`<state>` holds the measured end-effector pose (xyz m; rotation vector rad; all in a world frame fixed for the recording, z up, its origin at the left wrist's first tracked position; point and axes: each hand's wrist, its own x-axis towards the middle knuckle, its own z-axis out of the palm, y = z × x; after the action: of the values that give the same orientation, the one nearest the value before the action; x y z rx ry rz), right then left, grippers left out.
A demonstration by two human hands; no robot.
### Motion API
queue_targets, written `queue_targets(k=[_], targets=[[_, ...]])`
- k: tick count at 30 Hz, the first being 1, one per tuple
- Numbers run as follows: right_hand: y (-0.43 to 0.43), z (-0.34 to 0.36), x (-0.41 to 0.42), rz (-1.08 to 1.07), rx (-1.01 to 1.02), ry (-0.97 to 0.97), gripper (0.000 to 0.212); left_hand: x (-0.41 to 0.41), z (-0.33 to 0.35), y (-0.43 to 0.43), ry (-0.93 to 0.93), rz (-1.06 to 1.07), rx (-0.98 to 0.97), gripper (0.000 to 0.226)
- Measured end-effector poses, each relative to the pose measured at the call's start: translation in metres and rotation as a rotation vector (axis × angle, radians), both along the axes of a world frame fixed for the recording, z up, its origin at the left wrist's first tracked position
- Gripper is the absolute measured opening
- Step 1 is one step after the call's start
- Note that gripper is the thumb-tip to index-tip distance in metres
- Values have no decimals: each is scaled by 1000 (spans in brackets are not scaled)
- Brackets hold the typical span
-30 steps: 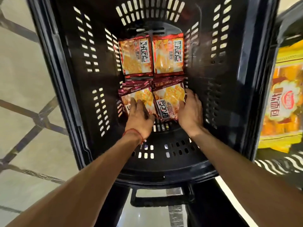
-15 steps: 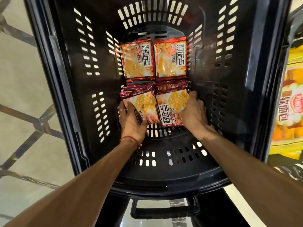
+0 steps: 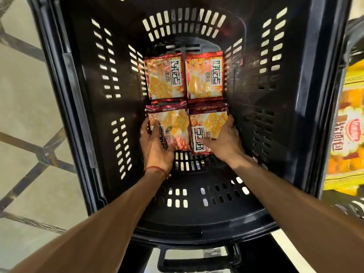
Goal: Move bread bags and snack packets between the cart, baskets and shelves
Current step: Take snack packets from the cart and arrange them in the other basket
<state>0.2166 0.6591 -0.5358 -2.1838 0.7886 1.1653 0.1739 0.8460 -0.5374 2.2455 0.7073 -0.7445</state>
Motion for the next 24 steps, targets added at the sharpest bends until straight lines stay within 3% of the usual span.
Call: queue_targets(k=[4,7,11,14,18,24], targets=[[2,4,-8,23,-62,-63,111,1,1,2,42,-94,23,99],[5,3,-13,-48,-110,-149,106,-1,1,8,20,-230,38,81],[8,4,-12,-50,-86,-134,107,-6,3,19,-4,-165,54,62],[5,15,-11,-27,-10,-79,108,-3,23,15,53,-423,63,65],[-1,66,-19,158,8,-153,81,-7,75,12,228,-524,120,78],[-21,205,-34,547,-14,-298,62,0,208,-8,145,-737,222,73]])
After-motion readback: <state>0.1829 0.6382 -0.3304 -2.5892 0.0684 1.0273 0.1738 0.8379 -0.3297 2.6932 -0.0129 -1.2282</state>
